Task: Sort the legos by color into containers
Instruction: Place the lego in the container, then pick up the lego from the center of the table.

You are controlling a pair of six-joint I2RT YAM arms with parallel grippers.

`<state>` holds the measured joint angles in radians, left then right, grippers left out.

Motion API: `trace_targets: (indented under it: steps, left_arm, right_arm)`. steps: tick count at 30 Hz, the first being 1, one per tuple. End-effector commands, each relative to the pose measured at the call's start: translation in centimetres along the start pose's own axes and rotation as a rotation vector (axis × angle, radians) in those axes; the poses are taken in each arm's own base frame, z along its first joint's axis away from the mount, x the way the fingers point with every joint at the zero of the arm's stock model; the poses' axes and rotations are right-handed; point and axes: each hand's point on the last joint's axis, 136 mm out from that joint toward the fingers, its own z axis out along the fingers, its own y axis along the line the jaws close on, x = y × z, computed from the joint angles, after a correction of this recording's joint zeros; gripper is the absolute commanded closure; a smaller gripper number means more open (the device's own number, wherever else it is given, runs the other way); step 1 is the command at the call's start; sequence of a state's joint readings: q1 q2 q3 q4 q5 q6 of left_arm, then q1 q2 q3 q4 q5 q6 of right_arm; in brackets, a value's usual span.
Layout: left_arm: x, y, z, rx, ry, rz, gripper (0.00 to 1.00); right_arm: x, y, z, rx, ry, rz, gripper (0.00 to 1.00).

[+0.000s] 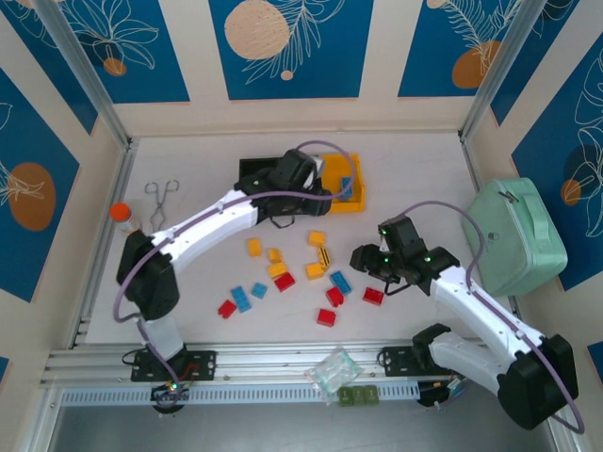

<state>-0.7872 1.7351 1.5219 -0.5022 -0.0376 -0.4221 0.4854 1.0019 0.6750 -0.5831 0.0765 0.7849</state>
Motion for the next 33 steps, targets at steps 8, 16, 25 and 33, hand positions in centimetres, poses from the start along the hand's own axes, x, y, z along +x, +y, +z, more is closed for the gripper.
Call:
trace_targets:
  steps: [8,16,25,33]
  left_arm:
    - [9.9,7.3,-5.0,-0.123,0.018,-0.188,0.44]
    - [15.3,10.7,-7.8,-0.189,0.014,-0.301,0.43]
    - [17.9,11.6,-8.2,-0.197,0.025,-0.361,0.43]
    - [18.7,12.0,-8.1,-0.203,0.025,-0.377,0.42]
  right_arm:
    - [-1.2,3.9,2.6,0.030,0.054,-0.127,0.47]
    - [-1.5,6.0,6.1,0.094,0.131,-0.206,0.47]
    - [-1.9,5.7,10.4,0.218,0.204,-0.242,0.48]
    - [-1.9,4.8,12.3,0.285,0.230,-0.258,0.62]
